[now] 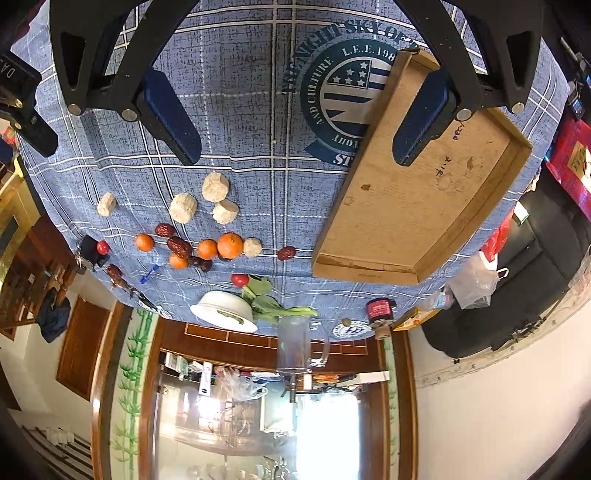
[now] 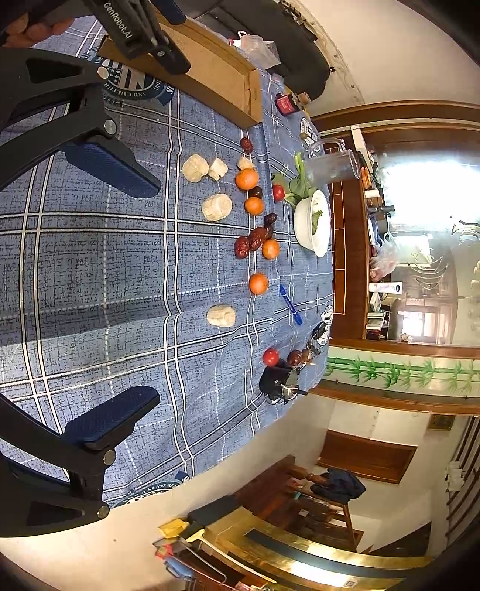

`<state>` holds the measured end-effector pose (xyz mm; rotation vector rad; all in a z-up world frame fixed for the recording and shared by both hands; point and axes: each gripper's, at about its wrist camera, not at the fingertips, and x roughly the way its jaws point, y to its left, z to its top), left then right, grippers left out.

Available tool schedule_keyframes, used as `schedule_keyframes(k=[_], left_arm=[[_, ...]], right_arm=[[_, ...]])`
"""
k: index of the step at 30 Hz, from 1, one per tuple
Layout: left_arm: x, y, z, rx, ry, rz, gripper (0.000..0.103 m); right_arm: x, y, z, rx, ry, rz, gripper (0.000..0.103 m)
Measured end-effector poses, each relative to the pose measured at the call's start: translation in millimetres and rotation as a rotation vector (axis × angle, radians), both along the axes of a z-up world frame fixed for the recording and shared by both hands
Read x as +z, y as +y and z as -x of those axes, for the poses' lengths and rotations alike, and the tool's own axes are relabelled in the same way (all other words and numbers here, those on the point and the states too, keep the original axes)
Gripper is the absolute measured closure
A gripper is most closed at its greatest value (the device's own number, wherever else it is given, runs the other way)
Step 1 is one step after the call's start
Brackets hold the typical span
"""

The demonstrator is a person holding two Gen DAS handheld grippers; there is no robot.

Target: Organize fruits

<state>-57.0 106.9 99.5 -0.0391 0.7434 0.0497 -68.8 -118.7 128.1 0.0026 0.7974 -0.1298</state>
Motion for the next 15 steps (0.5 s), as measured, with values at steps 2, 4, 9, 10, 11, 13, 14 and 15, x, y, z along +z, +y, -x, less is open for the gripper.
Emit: schedule_keyframes(k=[2,4,9,10,11,13,14,15], left_arm=[[0,-2,1,-0.01,-0.007,-0.003,0.0],[1,-3,2,-0.03,-0.011,0.01,0.0],[3,-10,3,-0.064,-0.025,0.019,0.0],[4,-11,3,-0.067,-0.03,0.02,0.0],[5,-12,4,-0.067,-0.038,0.022,0.0],[7,-13,6,-0.064,-0.053,0.024,0.0],[9,-13,7,-0.064,-0.061,0.03,0.0],[10,-13,8,-0.065,-0.069,0.037,0.0]], right_arm=[[-1,1,0,0.004,0.002,-0.004,0.001],[-2,3,0,0.007,0.007,-0.003,0.0],[-1,3,0,0.004,0.002,0.003,0.001],[-2,4,0,0.003,0.002,0.005,0.001],[-2,4,0,0.003,0.001,0.007,0.001],[-1,4,1,0.004,-0.001,0.01,0.001],[-1,3,1,0.003,-0.003,0.013,0.001],[-1,3,2,0.003,-0.005,0.014,0.001]])
